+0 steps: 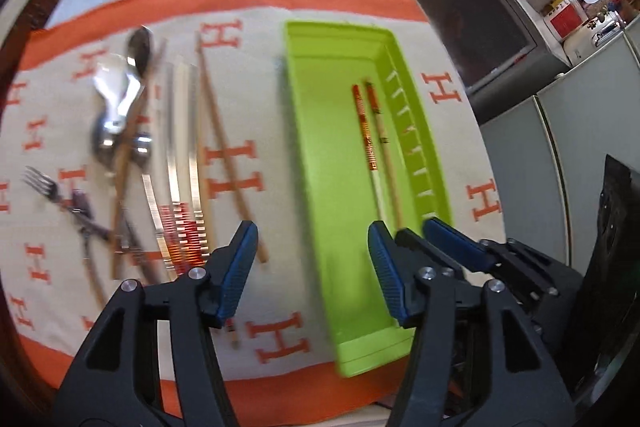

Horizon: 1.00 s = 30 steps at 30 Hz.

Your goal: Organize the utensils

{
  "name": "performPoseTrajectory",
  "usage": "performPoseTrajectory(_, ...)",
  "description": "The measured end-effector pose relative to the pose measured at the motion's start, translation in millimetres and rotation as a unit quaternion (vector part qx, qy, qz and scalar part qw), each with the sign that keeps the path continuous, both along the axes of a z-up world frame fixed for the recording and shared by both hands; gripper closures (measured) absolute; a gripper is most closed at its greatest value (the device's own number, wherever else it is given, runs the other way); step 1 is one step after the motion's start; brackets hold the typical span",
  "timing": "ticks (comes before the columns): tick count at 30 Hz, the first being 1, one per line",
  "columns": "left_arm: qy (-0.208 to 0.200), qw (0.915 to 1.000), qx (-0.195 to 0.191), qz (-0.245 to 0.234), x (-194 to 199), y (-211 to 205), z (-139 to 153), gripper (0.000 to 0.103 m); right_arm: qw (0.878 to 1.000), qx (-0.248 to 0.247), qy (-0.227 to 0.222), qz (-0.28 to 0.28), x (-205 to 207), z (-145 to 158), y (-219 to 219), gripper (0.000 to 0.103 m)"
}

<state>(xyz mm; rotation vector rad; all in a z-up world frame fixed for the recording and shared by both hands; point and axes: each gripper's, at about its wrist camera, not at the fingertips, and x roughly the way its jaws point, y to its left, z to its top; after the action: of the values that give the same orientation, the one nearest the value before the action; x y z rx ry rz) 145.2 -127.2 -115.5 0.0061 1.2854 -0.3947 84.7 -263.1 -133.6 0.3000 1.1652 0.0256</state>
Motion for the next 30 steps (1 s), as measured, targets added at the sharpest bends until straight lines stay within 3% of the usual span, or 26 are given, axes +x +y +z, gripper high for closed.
performPoseTrajectory(8, -0.102, 0.9944, 0.028, -0.004, -36, 43, 21, 0.049, 1.0, -0.017, -0.005, 0.009, -20, 12, 22, 0.08)
performPoseTrajectory(13, -0.13, 0.9913, 0.024, 0.007, -47, 74, 34, 0.049, 0.999, -0.032, -0.008, 0.02, -28, 16, 38, 0.08)
performPoseTrajectory(24, -0.107, 0.9922, 0.016, 0.062, -50, 144, 29, 0.048, 0.995, -0.059, -0.029, 0.08, -25, 34, 88, 0.08)
performPoseTrajectory(30, -0.134, 0.9798, 0.096, 0.113, -49, 185, 15, 0.048, 0.987, -0.057, -0.043, 0.146, -8, 42, 133, 0.08)
